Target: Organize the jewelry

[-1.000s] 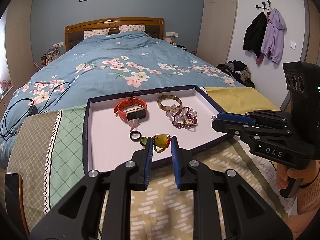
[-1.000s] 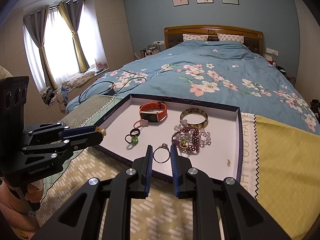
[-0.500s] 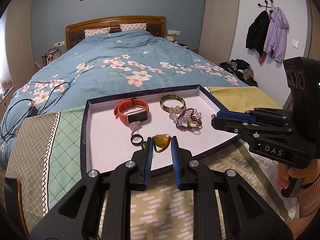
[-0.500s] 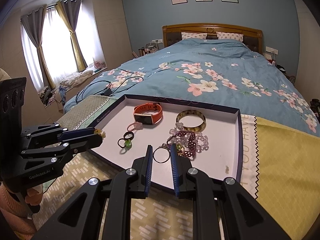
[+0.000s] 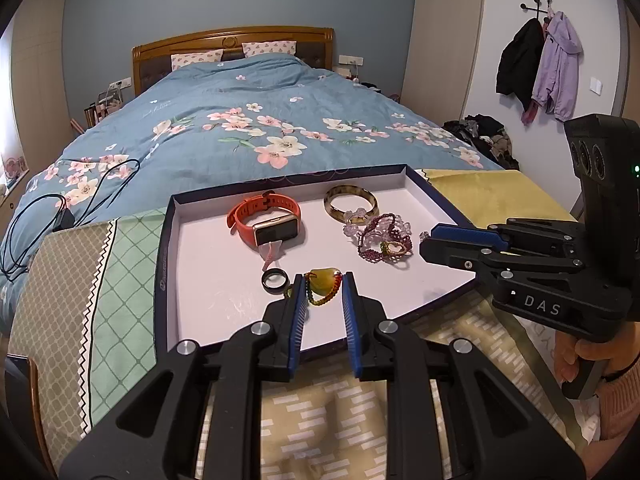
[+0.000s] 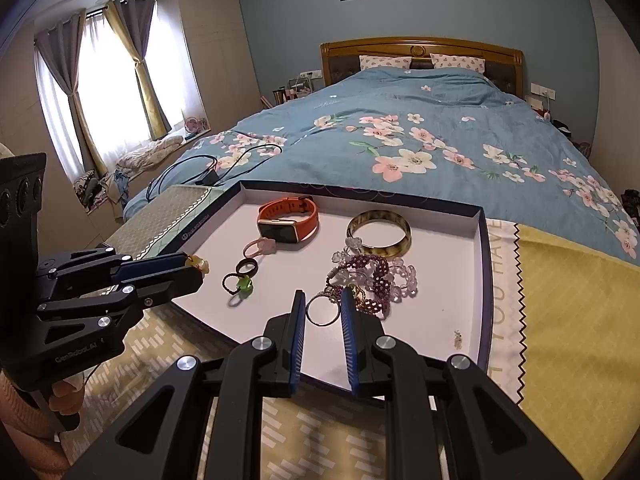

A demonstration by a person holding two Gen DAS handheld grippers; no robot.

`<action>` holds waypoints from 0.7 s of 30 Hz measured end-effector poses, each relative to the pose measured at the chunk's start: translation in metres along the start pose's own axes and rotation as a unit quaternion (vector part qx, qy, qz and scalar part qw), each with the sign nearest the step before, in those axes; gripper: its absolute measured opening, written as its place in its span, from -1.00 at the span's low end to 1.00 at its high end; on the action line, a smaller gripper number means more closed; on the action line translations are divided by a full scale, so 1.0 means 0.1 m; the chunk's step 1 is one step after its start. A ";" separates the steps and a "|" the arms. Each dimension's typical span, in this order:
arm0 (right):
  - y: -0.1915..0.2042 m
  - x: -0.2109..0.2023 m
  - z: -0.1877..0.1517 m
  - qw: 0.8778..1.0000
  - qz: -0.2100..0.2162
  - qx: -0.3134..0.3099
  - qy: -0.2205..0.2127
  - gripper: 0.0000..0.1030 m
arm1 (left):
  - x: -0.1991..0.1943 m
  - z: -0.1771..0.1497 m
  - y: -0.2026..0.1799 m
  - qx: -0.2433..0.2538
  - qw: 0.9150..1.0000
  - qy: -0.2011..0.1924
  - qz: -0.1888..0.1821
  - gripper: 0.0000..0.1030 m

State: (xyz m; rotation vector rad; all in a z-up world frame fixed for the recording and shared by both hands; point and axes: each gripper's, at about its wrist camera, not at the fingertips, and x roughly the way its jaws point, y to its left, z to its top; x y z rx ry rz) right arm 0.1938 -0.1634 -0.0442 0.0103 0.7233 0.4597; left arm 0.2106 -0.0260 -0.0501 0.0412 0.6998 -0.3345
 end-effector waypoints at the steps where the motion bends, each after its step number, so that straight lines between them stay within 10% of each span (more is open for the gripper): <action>1: 0.00 0.01 0.00 1.000 0.000 0.000 0.000 -0.69 | 0.00 0.00 0.00 0.000 1.000 0.000 0.000 -0.64; 21: -0.02 0.17 -0.02 1.000 -0.003 0.002 0.016 -0.69 | 0.14 -0.02 0.00 -0.003 1.000 0.012 0.004 -0.64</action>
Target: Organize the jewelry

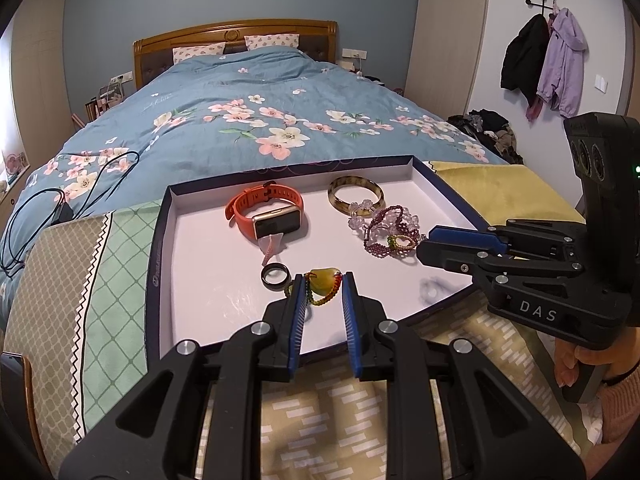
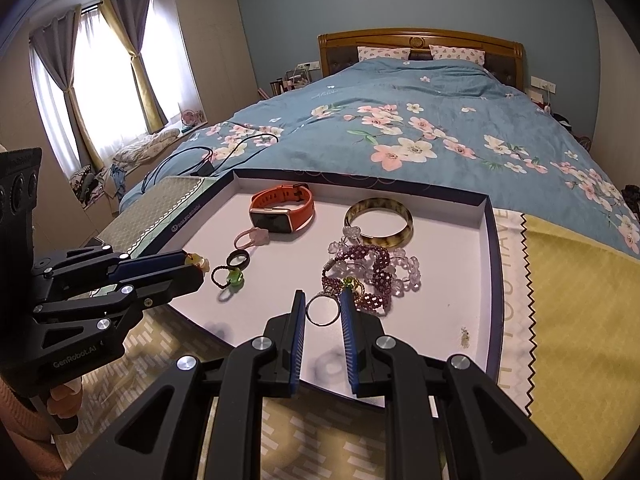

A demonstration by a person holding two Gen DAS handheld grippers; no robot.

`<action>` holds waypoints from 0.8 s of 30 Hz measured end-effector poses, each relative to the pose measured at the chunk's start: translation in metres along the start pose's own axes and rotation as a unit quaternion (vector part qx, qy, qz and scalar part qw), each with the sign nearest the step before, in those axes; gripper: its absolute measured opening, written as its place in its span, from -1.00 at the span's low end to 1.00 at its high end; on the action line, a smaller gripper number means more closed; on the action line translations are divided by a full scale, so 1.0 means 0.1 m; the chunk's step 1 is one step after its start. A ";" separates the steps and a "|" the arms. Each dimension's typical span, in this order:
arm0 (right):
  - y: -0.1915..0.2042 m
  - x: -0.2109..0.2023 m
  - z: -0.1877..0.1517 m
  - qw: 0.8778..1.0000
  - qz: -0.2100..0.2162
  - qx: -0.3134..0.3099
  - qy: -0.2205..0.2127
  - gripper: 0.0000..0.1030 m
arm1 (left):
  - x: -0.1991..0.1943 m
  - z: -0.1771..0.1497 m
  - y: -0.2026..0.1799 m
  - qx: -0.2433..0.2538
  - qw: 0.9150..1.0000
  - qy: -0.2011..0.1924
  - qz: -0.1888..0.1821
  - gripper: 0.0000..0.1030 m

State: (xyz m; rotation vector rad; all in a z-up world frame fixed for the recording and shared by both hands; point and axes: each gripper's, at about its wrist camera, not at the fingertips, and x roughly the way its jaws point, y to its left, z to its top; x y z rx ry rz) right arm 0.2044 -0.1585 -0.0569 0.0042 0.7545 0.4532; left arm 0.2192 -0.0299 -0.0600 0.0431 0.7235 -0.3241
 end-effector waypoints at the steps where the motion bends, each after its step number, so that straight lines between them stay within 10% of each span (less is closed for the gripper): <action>1: 0.00 0.00 0.00 1.000 0.000 0.000 0.000 -0.69 | 0.01 0.00 0.00 0.000 1.000 0.000 0.000 -0.64; 24: 0.00 0.04 -0.02 1.000 -0.004 0.001 0.007 -0.69 | 0.10 -0.02 0.05 -0.009 1.000 0.008 0.004 -0.64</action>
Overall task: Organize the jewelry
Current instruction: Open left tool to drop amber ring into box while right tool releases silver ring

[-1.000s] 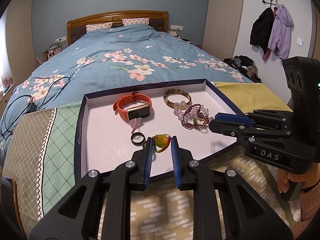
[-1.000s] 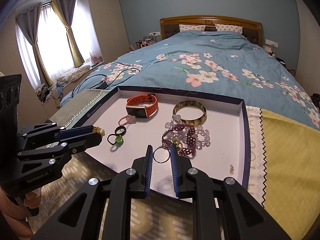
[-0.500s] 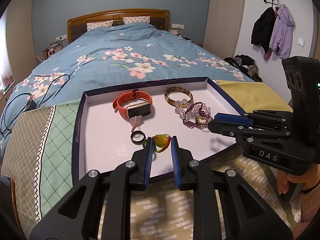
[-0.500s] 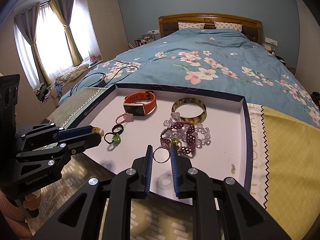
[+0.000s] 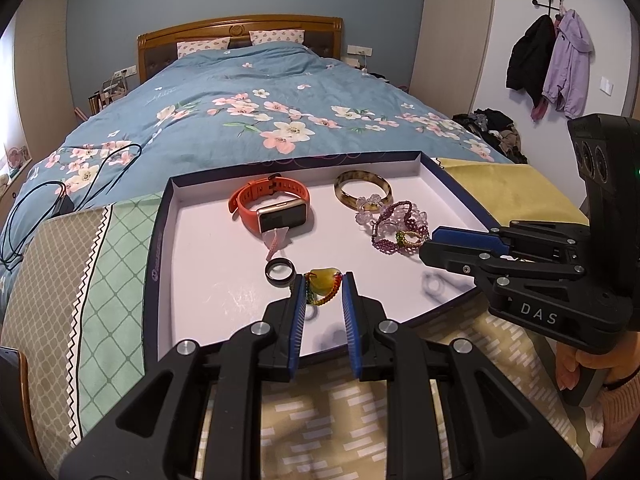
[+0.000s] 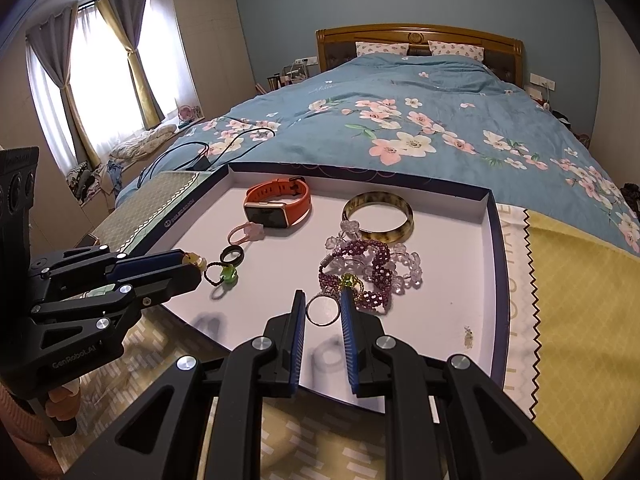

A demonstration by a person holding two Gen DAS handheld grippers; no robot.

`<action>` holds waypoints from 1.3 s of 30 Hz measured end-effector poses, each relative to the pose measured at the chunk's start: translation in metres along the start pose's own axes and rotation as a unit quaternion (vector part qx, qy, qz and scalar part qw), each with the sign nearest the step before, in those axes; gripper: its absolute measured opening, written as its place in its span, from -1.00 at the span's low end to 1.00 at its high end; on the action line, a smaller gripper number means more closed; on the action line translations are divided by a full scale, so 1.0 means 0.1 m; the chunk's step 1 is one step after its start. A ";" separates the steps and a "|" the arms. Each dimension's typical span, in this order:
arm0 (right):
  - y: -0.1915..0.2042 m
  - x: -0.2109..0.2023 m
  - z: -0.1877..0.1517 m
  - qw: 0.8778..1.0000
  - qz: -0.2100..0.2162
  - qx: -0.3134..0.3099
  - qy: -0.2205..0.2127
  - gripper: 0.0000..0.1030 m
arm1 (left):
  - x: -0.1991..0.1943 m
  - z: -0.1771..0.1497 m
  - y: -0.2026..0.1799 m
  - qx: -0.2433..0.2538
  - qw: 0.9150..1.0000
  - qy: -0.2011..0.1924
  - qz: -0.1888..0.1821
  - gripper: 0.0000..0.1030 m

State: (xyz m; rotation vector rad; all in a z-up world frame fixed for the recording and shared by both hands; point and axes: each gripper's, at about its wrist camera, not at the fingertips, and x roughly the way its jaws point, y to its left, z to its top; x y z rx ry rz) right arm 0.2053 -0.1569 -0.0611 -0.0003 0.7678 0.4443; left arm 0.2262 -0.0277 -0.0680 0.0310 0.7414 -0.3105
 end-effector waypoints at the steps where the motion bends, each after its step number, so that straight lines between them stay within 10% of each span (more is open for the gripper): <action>1: 0.00 0.01 0.00 1.000 -0.001 0.000 0.000 -0.69 | 0.00 0.00 0.00 0.000 1.000 0.000 0.000 -0.64; 39: -0.03 0.14 0.01 1.000 -0.017 -0.001 0.019 -0.69 | 0.20 -0.03 0.02 -0.010 1.000 0.020 0.011 -0.64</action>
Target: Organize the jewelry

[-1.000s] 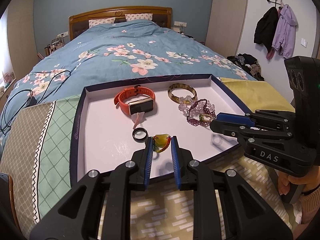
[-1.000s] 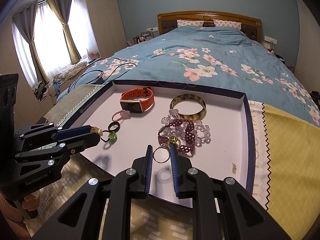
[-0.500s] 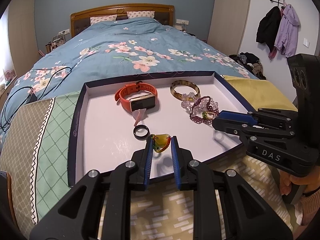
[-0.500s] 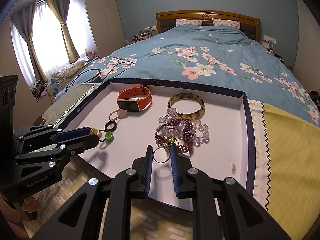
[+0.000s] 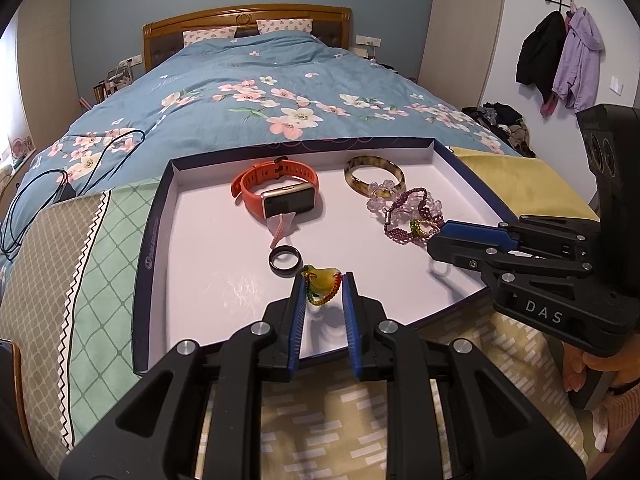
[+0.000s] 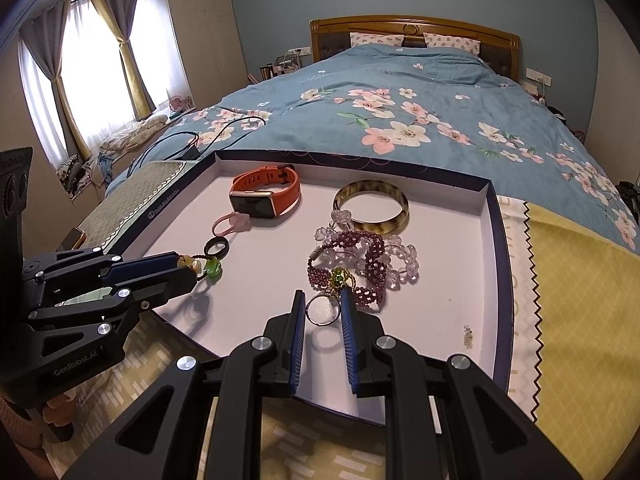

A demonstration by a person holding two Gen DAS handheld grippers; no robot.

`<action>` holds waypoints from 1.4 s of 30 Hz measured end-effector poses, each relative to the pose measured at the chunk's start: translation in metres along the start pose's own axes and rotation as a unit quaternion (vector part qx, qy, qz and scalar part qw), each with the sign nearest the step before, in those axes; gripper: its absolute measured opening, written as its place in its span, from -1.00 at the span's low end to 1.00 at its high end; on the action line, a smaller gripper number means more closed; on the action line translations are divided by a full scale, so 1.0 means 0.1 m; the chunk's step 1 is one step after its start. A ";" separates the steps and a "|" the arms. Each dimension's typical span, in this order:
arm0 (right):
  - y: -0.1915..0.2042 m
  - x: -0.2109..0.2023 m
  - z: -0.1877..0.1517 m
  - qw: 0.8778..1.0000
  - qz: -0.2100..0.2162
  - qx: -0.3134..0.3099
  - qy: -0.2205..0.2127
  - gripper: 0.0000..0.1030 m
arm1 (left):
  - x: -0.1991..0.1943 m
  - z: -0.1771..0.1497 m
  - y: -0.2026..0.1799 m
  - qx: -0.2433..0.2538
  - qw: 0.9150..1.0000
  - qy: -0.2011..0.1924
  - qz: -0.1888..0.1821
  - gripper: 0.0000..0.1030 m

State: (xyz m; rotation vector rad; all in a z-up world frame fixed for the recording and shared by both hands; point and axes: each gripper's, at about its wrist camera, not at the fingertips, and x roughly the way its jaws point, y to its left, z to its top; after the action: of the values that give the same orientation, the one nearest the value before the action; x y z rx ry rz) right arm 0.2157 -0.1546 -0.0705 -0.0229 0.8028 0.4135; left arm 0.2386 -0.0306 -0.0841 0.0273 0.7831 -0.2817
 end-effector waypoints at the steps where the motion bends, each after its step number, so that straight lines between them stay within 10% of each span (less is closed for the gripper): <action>1: 0.00 0.00 0.00 1.000 0.000 0.000 0.001 -0.69 | 0.00 0.00 0.00 0.000 1.000 0.001 0.000 -0.64; 23: 0.01 0.03 0.00 1.000 -0.014 0.003 0.007 -0.67 | 0.05 -0.03 0.03 -0.006 1.000 0.007 0.000 -0.59; 33: -0.03 -0.11 -0.03 1.000 -0.008 0.015 -0.010 -0.43 | -0.06 -0.05 0.03 -0.006 1.000 -0.007 0.001 -0.12; 42: -0.03 -0.36 -0.11 0.999 -0.011 0.032 -0.043 0.34 | -0.42 -0.09 -0.01 0.002 0.999 -0.047 0.009 0.68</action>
State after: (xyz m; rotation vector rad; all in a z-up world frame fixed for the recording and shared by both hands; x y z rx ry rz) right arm 0.1875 -0.1720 -0.0533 0.0453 0.7307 0.3645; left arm 0.2034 -0.0206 -0.0610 0.0238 0.6893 -0.2661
